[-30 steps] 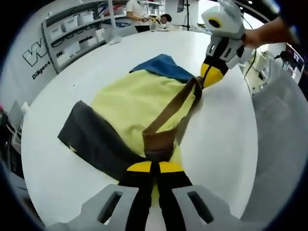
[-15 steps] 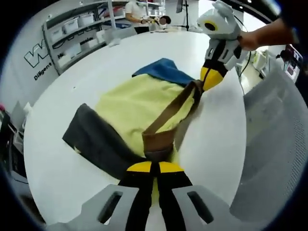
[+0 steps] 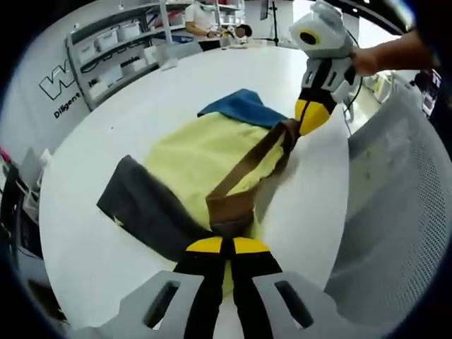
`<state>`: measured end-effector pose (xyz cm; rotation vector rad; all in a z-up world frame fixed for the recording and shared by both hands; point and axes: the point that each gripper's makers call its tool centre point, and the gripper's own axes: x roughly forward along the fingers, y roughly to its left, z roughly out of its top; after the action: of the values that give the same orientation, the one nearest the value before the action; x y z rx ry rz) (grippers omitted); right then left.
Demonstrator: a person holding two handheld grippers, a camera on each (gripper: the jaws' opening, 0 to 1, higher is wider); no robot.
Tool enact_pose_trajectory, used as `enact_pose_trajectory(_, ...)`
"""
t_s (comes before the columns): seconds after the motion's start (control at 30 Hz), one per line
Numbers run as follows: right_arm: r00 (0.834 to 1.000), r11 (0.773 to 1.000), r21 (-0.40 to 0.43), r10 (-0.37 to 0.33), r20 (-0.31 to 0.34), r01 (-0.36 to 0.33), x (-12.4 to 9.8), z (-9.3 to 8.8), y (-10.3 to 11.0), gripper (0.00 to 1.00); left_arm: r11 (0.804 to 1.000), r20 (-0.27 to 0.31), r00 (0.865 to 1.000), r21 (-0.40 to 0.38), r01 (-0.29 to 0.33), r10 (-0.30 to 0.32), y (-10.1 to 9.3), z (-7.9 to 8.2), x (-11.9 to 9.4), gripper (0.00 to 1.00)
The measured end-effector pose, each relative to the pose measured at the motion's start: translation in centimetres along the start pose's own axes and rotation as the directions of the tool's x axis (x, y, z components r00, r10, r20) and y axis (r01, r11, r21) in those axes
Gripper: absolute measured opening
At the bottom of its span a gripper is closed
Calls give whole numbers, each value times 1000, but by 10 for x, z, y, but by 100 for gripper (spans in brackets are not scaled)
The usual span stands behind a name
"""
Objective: Fold the garment on the visible template until the final outline fits inside the template.
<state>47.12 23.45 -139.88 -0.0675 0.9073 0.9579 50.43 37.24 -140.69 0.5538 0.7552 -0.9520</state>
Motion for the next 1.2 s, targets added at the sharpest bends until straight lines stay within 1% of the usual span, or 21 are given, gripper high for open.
enact_pose_trajectory(0.07,1000,1000,-22,6,-12,-6,-1,0,3,0,1000,-3,1000,10,1,-1,-1,0,-3,4)
enact_pose_trajectory(0.17,1000,999,-25,20,-11,-20,-3,0,7,0,999,-2,1000,32,1,-1,0,1,-8,4)
enact_pose_trajectory(0.37,999,999,-34,42,-10,-43,-9,-4,17,0,999,12,1000,39,0,-1,-3,3,-18,4)
enact_pose_trajectory(0.5,998,997,-41,57,-13,-58,-12,-8,24,0,998,-2,1000,66,22,-22,-10,-1,-22,4)
enact_pose_trajectory(0.7,997,996,-50,78,-28,-79,-15,-15,33,0,997,-1,999,66,49,-49,-20,-3,-30,4)
enact_pose_trajectory(0.8,995,994,-60,87,-40,-89,-18,-17,36,0,992,-7,997,100,71,-71,-27,-4,-35,4)
enact_pose_trajectory(0.9,994,992,-68,101,-45,-104,-22,-17,42,0,991,-9,997,105,81,-81,-29,-5,-41,4)
enact_pose_trajectory(0.97,993,992,-66,108,-45,-111,-24,-17,44,0,991,-9,997,102,83,-82,-29,-6,-43,4)
enact_pose_trajectory(1.07,992,991,-55,121,-26,-123,-28,-12,49,0,995,18,996,64,81,-83,-29,-5,-47,4)
enact_pose_trajectory(1.2,992,990,-63,127,-18,-128,-34,-10,56,0,995,40,995,55,85,-87,-34,-3,-54,4)
